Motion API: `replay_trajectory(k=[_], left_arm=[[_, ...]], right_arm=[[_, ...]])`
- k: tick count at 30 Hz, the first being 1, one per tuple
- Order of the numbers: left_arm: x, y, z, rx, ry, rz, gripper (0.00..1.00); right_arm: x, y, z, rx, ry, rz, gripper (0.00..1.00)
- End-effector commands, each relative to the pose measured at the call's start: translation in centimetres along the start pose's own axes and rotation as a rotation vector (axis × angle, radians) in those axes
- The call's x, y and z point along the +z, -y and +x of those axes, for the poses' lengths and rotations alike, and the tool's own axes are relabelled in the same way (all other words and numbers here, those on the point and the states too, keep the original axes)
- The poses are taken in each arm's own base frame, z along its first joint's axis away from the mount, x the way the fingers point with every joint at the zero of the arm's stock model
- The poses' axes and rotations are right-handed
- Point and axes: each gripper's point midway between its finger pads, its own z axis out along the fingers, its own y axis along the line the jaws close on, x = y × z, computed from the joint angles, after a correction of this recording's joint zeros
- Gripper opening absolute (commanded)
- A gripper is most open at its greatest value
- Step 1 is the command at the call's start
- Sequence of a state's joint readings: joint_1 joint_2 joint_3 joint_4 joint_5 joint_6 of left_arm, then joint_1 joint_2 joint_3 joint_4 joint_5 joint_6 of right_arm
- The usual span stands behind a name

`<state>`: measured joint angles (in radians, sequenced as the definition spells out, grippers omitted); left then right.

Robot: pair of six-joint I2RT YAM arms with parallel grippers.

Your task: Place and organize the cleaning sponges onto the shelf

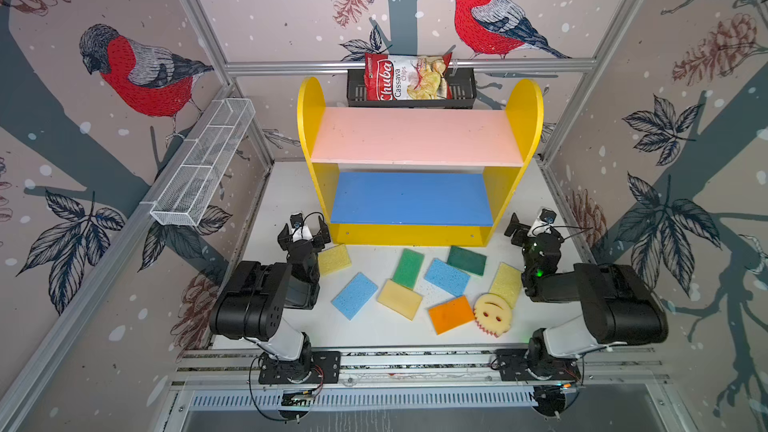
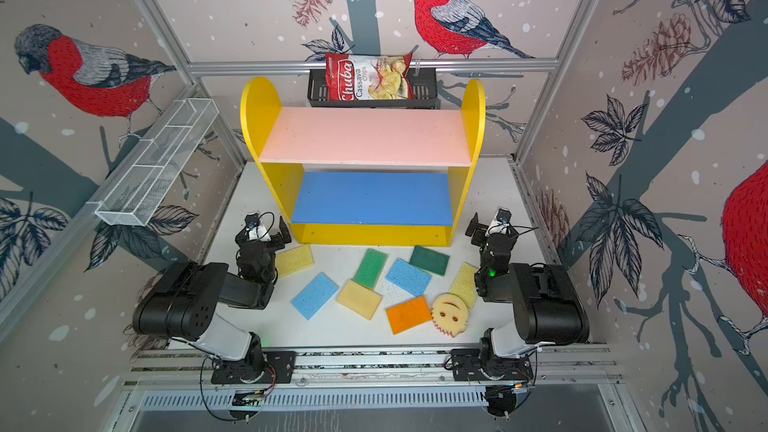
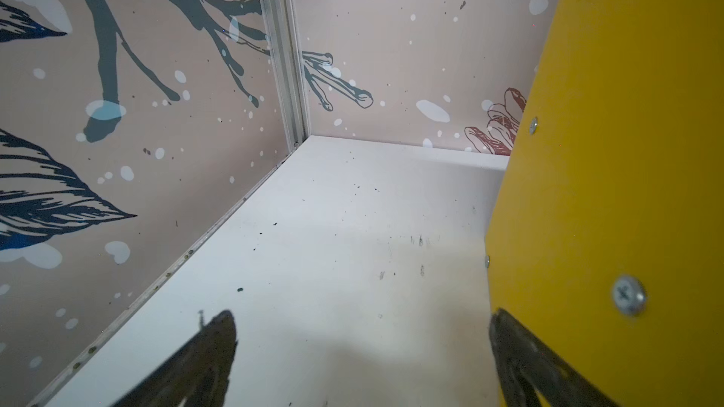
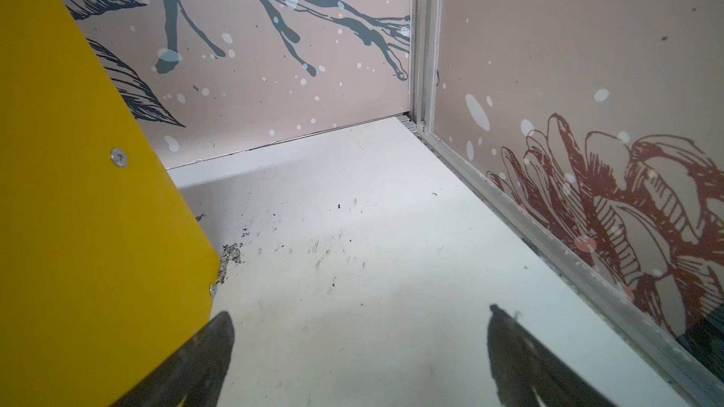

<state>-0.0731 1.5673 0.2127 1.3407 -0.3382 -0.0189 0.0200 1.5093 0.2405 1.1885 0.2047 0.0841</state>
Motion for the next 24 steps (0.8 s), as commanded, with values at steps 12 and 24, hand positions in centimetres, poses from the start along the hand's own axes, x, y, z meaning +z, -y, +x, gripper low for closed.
replay_trajectory(k=[12, 24], left_arm=[[0.1, 0.0, -0.6, -0.004, 0.02, 0.0, 0.99], [-2.4, -0.3, -5.2, 0.025, 0.109, -0.108, 0.99]], right_arm=[[-0.1, -0.2, -0.3, 0.007, 0.01, -0.014, 1.0], [-2.6, 1.3, -5.2, 0.07, 0.078, 0.222, 1.0]])
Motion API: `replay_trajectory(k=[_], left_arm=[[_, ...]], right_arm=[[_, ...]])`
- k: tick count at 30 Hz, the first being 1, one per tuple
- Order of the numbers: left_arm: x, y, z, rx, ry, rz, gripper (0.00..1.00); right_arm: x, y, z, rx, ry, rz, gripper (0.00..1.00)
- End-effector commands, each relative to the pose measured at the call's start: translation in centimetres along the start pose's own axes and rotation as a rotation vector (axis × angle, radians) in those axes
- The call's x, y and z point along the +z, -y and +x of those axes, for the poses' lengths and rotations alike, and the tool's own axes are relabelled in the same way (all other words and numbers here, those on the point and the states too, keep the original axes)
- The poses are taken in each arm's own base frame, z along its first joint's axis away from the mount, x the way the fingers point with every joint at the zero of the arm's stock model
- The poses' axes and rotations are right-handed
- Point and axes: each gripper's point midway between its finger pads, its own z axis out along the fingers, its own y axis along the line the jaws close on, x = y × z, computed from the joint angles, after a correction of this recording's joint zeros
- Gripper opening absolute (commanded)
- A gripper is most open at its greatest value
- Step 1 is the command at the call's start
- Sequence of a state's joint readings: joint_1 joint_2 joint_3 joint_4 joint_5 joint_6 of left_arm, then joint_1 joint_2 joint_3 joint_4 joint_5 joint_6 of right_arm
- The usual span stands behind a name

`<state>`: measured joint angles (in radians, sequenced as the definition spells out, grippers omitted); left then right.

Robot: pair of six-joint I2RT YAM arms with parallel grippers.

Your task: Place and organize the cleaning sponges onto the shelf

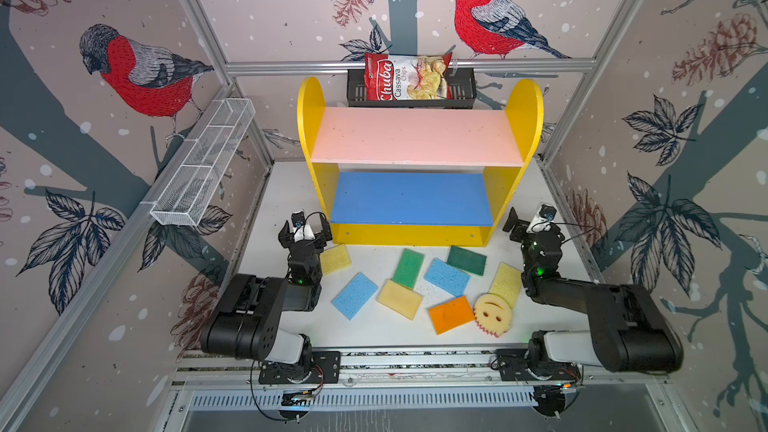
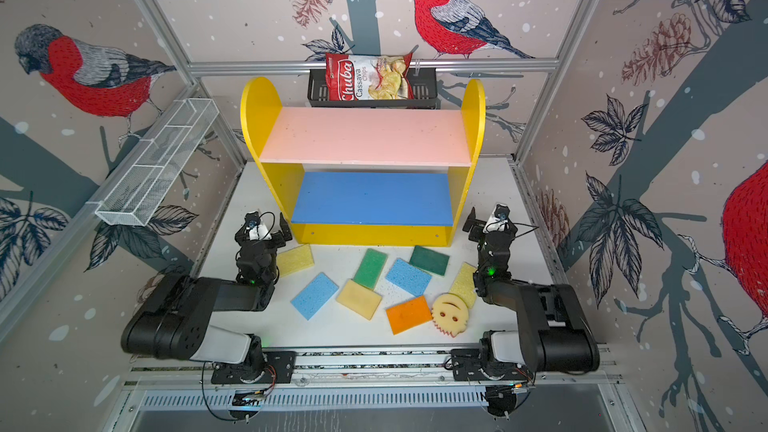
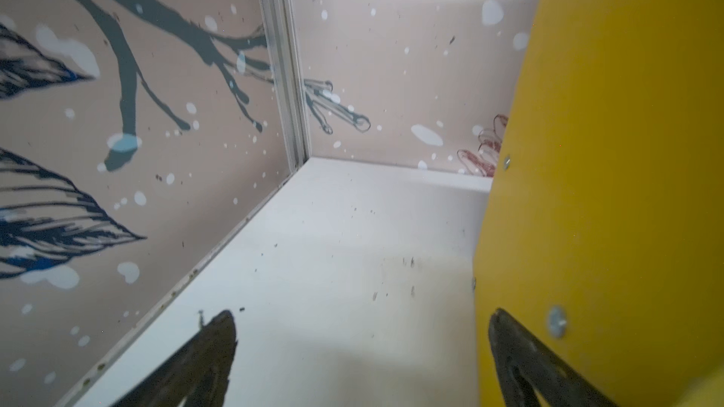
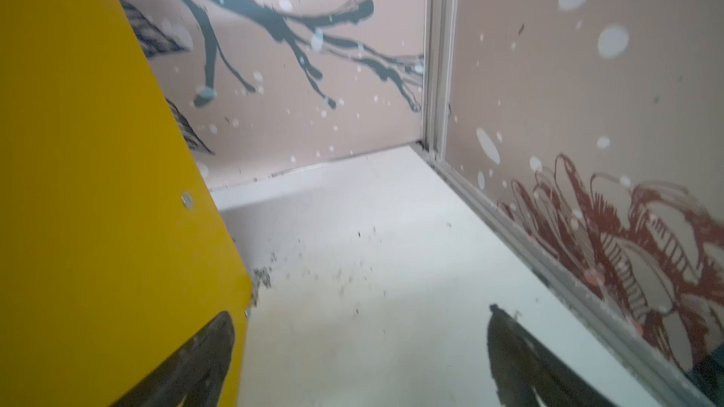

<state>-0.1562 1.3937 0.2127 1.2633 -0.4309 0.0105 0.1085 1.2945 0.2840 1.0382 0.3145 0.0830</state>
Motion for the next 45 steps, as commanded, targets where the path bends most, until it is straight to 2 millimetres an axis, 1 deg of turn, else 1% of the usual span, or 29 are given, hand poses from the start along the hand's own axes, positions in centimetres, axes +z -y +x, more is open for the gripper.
replay_trajectory(k=[1, 3, 4, 7, 9, 10, 12, 13, 14, 15, 16, 17, 18, 19, 20, 22, 24, 27, 28, 32, 34, 37, 39, 41, 43, 45], left_arm=[[-1.0, -1.8, -2.1, -0.01, 0.034, -0.124, 0.99], [-1.3, -2.4, -2.9, -0.113, 0.026, -0.151, 0.99], [-1.3, -2.7, -3.1, -0.167, 0.005, -0.172, 0.99], [-1.7, -3.6, -2.5, -0.331, -0.122, -0.247, 0.99], [-2.6, -4.0, -2.2, -0.443, -0.178, -0.276, 0.99], [-3.3, -4.6, -2.0, -0.512, -0.182, -0.308, 0.99], [-4.7, -5.6, -1.2, -0.624, -0.211, -0.36, 0.97], [-5.0, -5.5, -1.3, -0.636, -0.22, -0.329, 0.97], [-5.1, -4.9, -1.5, -0.635, -0.227, -0.267, 0.93], [-5.3, -4.3, -1.8, -0.626, -0.226, -0.214, 0.86], [-5.5, -3.8, -2.0, -0.62, -0.224, -0.162, 0.76], [-5.9, -3.4, -2.1, -0.623, -0.222, -0.126, 0.69], [-6.1, -3.1, -2.1, -0.628, -0.226, -0.102, 0.62], [-6.4, -2.7, -1.9, -0.627, -0.235, -0.072, 0.55], [-6.6, -2.2, -1.8, -0.619, -0.245, -0.033, 0.52], [-7.0, -1.0, -1.4, -0.597, -0.272, 0.041, 0.49], [-7.3, 0.7, -1.4, -0.545, -0.287, 0.153, 0.49], [-7.6, 1.5, -0.6, -0.533, -0.324, 0.192, 0.5], [-7.6, 1.6, -0.7, -0.527, -0.323, 0.201, 0.5], [-7.2, 2.1, -0.6, -0.533, -0.306, 0.222, 0.52], [-6.9, 2.7, -0.4, -0.535, -0.317, 0.24, 0.48], [-6.0, 3.3, 0.2, -0.523, -0.346, 0.246, 0.38], [-5.5, 3.7, 0.6, -0.521, -0.36, 0.246, 0.37], [-5.1, 4.0, 0.7, -0.519, -0.372, 0.252, 0.37], [-4.8, 4.2, 0.7, -0.512, -0.373, 0.256, 0.37], [-4.5, 4.1, 0.7, -0.506, -0.363, 0.249, 0.37]], right_arm=[[-1.9, 3.1, -0.5, 0.079, -0.005, 0.254, 1.0], [-2.9, 2.5, -0.9, 0.131, -0.001, 0.243, 1.0], [-3.2, 2.2, -0.7, 0.151, -0.029, 0.237, 1.0], [-4.4, 1.8, -0.4, 0.117, -0.09, 0.269, 0.99], [-5.6, 1.0, -0.2, 0.104, -0.115, 0.249, 0.99], [-6.2, 0.3, 0.0, 0.108, -0.125, 0.219, 0.96], [-7.3, -1.5, 0.4, 0.135, -0.145, 0.121, 0.76], [-7.9, -2.4, 0.7, 0.154, -0.156, 0.065, 0.68], [-8.4, -3.1, 1.0, 0.171, -0.165, 0.022, 0.63], [-8.8, -3.6, 1.3, 0.179, -0.175, -0.005, 0.6], [-9.1, -4.1, 1.6, 0.182, -0.193, -0.039, 0.44], [-9.3, -4.6, 2.0, 0.181, -0.215, -0.073, 0.23], [-9.5, -5.2, 2.3, 0.176, -0.236, -0.111, 0.11], [-9.7, -6.3, 2.7, 0.167, -0.264, -0.173, 0.02], [-10.1, -7.3, 3.0, 0.173, -0.297, -0.232, 0.0], [-10.5, -8.3, 3.5, 0.214, -0.34, -0.29, 0.0], [-10.8, -8.8, 3.6, 0.252, -0.362, -0.326, 0.01], [-10.6, -9.1, 3.1, 0.313, -0.369, -0.386, 0.01], [-10.3, -8.8, 2.9, 0.335, -0.369, -0.386, 0.01], [-8.9, -6.7, 2.6, 0.384, -0.36, -0.35, 0.02], [-8.3, -6.0, 2.5, 0.398, -0.362, -0.353, 0.01], [-7.8, -5.9, 2.3, 0.401, -0.368, -0.369, 0.01], [-7.6, -6.1, 2.4, 0.405, -0.38, -0.387, 0.03], [-7.5, -6.5, 2.7, 0.417, -0.401, -0.405, 0.05], [-7.3, -7.1, 3.1, 0.435, -0.423, -0.43, 0.14], [-7.1, -7.4, 3.7, 0.443, -0.444, -0.433, 0.21]])
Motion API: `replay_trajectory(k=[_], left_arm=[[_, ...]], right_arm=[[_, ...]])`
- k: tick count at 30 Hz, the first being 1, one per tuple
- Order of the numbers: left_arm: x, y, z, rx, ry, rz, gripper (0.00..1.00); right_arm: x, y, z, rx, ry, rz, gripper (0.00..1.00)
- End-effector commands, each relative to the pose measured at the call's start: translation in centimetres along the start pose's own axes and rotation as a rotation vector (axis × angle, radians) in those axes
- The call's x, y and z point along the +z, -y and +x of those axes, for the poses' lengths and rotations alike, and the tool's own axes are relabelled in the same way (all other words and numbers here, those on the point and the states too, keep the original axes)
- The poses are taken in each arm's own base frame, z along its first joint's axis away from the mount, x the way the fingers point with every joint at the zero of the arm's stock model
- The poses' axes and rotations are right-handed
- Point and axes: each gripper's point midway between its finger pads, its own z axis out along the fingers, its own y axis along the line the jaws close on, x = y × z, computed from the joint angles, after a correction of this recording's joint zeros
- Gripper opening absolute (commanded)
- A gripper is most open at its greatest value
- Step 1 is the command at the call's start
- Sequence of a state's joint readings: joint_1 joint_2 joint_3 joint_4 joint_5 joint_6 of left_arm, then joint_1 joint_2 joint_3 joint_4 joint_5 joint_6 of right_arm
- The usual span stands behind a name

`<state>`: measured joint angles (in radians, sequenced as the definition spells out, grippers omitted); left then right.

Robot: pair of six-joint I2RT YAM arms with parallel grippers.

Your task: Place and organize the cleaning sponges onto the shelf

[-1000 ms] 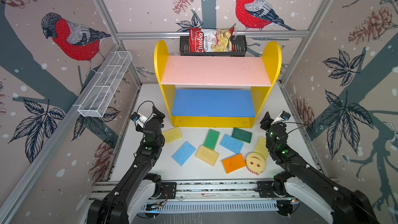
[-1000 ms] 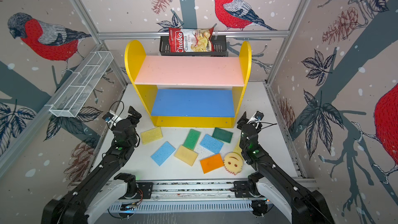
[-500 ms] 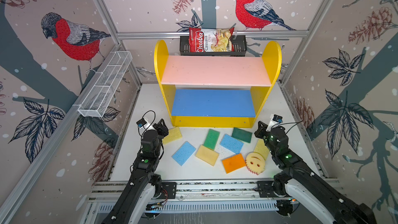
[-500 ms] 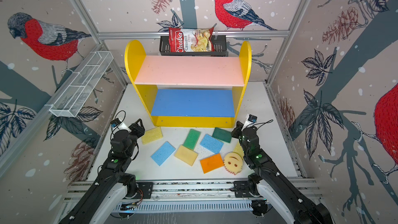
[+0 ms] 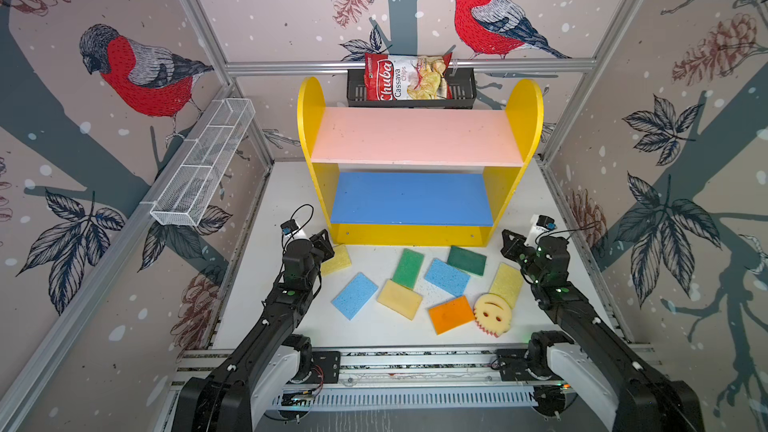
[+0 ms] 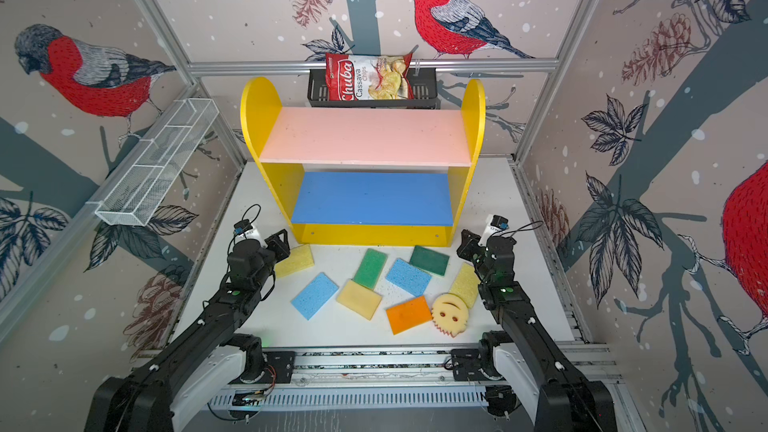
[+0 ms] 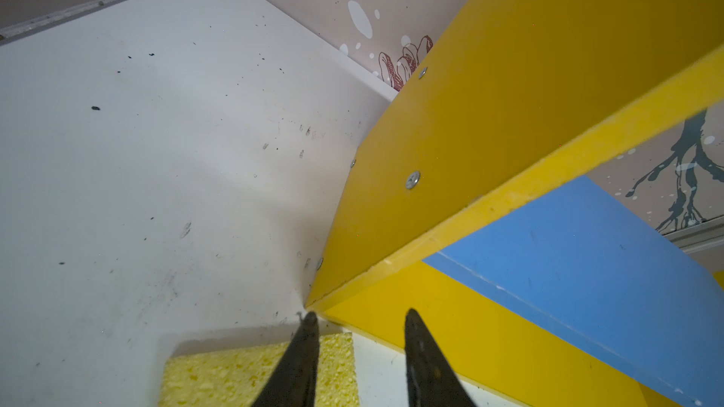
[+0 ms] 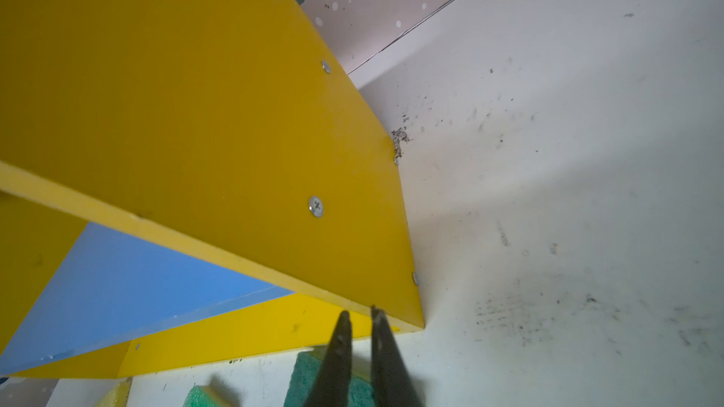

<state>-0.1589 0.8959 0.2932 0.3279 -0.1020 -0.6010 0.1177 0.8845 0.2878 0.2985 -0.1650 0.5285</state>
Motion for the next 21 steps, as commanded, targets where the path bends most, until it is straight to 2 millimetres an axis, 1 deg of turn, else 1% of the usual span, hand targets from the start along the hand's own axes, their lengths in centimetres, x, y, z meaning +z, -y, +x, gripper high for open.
replay_trajectory(k=[1, 3, 9, 13, 17, 21], left_arm=[[0.3, 1.2, -1.7, 0.015, 0.063, 0.043, 0.38], [0.6, 1.0, -1.8, 0.013, 0.07, 0.03, 0.38], [2.0, 1.8, -2.2, 0.031, 0.056, 0.037, 0.36], [3.1, 2.2, -1.8, 0.041, 0.031, 0.054, 0.33], [4.1, 1.9, -1.6, 0.047, 0.02, 0.033, 0.33], [5.2, 2.4, -1.5, 0.041, 0.014, 0.055, 0.32]], right_arm=[[0.6, -1.4, -0.5, 0.02, 0.003, -0.074, 0.21], [1.1, -1.3, -0.5, 0.023, 0.004, -0.073, 0.21], [2.8, -1.6, -1.4, 0.04, 0.006, -0.082, 0.21], [4.2, -1.7, -1.8, 0.046, -0.002, -0.086, 0.21], [5.5, -1.9, -2.7, 0.043, 0.003, -0.086, 0.21], [6.9, -1.7, -2.8, 0.046, -0.013, -0.078, 0.21]])
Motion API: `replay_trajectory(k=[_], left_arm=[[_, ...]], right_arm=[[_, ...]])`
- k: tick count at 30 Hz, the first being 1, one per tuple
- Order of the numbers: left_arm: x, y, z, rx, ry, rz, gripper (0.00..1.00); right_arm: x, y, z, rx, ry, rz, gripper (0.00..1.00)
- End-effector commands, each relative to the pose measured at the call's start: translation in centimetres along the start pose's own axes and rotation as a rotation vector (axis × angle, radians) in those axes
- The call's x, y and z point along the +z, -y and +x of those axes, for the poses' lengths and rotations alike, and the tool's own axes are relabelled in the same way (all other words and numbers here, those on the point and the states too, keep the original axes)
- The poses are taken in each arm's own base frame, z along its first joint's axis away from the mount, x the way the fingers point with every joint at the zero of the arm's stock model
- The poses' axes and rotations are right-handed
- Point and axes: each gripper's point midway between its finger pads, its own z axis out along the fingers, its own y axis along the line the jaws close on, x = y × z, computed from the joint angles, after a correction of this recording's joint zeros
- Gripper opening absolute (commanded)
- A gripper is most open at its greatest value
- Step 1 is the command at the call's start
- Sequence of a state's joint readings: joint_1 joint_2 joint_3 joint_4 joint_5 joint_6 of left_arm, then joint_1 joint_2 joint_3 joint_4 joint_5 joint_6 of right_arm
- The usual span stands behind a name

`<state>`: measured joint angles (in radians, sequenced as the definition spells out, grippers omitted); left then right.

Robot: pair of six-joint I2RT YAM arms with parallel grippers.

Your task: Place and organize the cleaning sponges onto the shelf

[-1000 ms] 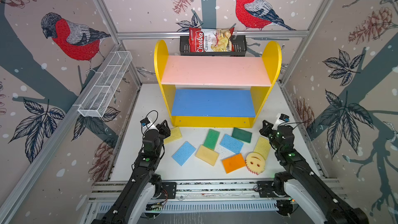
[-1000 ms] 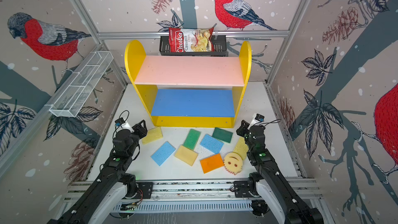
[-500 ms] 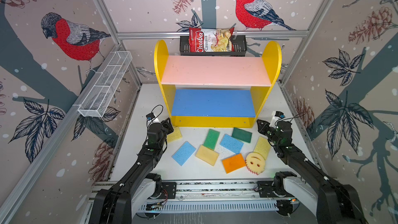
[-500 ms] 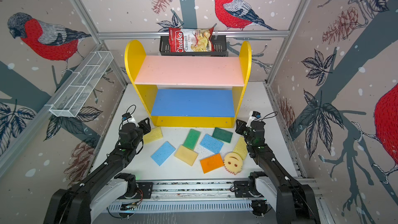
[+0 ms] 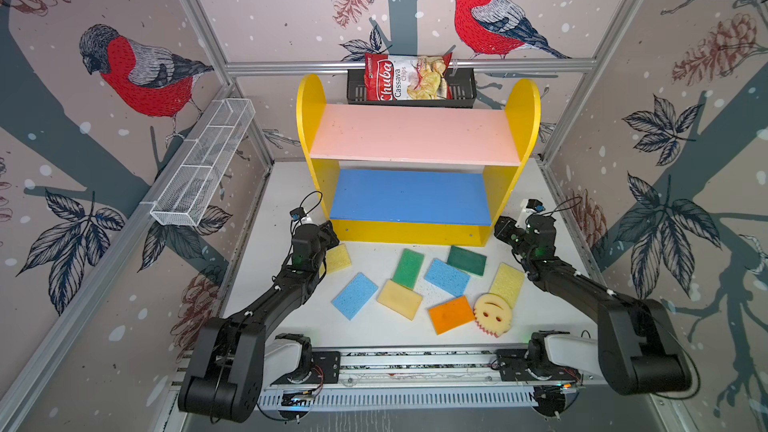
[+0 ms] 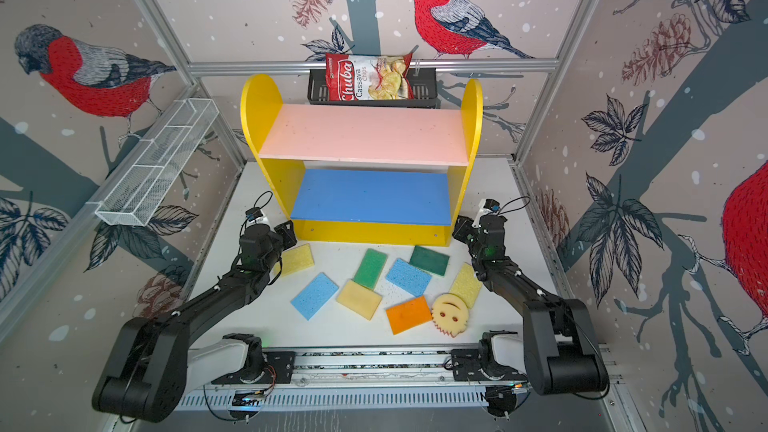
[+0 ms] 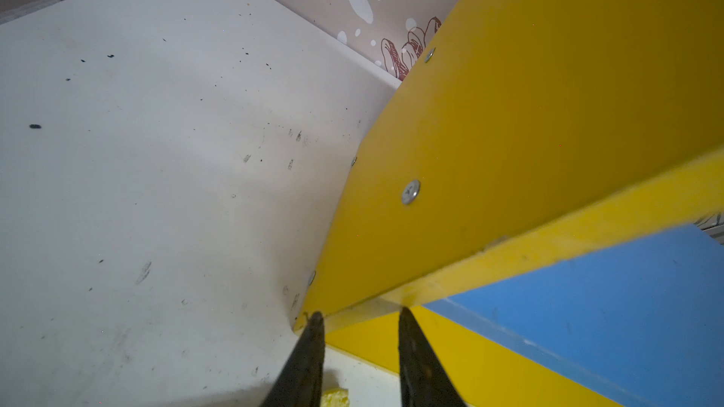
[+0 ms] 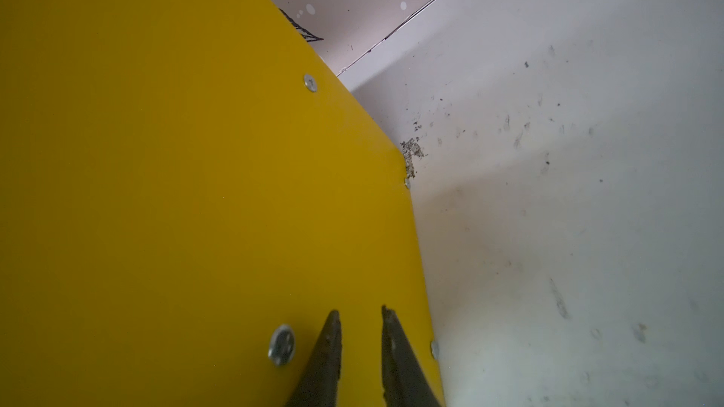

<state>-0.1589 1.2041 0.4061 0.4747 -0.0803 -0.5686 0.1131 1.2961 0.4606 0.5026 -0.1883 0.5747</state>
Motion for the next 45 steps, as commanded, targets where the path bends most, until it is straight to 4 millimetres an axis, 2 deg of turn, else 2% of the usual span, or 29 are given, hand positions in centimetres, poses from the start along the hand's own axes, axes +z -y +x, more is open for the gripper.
replay_trajectory(k=[1, 12, 21, 29, 33, 39, 41, 45], left_arm=[[0.8, 1.7, -1.9, 0.002, 0.063, 0.066, 0.32], [4.2, 2.7, -1.1, 0.01, 0.004, 0.098, 0.29], [6.3, 4.1, -0.7, 0.012, -0.018, 0.134, 0.28], [8.0, 5.2, -0.3, 0.007, -0.037, 0.156, 0.28], [8.1, 6.1, -0.6, -0.003, -0.033, 0.185, 0.28], [6.9, 6.6, -1.2, 0.0, -0.018, 0.201, 0.28], [6.1, 6.7, -1.0, -0.005, -0.023, 0.208, 0.3], [4.0, 6.7, -0.2, -0.008, -0.034, 0.22, 0.36]], right_arm=[[0.8, -1.8, -1.2, -0.008, 0.022, -0.081, 0.21], [3.4, -1.3, -2.1, 0.003, 0.013, -0.072, 0.21], [6.5, -0.7, -2.6, 0.029, -0.004, -0.086, 0.21], [9.3, 0.1, -4.4, 0.037, 0.009, -0.087, 0.21], [10.3, 0.5, -6.0, 0.031, 0.028, -0.076, 0.21], [9.8, 0.2, -7.2, 0.035, 0.049, -0.075, 0.22], [9.0, 0.0, -6.9, 0.036, 0.045, -0.066, 0.23], [6.2, -0.8, -6.1, 0.006, 0.06, -0.03, 0.25]])
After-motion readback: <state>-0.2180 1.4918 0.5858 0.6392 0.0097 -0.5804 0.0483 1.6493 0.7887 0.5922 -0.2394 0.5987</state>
